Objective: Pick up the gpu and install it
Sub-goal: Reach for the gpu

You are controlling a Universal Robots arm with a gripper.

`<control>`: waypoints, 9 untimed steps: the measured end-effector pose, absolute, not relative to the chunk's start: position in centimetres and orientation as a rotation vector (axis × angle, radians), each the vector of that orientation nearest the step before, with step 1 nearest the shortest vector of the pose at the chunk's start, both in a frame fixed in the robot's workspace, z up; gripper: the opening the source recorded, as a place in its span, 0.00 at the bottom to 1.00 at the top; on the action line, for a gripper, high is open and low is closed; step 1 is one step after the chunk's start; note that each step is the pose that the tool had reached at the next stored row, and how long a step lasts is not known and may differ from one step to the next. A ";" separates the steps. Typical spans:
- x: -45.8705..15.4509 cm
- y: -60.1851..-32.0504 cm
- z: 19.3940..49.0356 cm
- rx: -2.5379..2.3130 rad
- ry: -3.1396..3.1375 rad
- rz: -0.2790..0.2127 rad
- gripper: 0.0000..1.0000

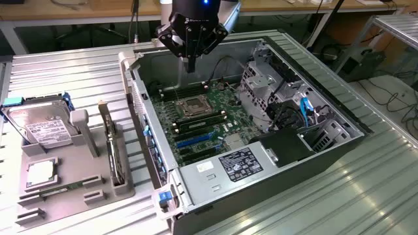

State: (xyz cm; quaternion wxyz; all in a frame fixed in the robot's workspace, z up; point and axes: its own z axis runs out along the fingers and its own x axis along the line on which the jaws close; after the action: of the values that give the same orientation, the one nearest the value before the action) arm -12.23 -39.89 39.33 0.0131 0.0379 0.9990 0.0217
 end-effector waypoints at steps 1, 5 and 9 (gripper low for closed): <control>-12.3 -39.9 39.3 0.118 3.113 0.068 0.11; -12.7 -39.9 39.3 0.118 3.112 0.068 0.11; -13.0 -39.9 39.3 0.118 3.112 0.068 0.11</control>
State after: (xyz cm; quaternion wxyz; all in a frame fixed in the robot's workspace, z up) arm -12.99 -39.89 39.33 0.0131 0.0379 0.9990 0.0217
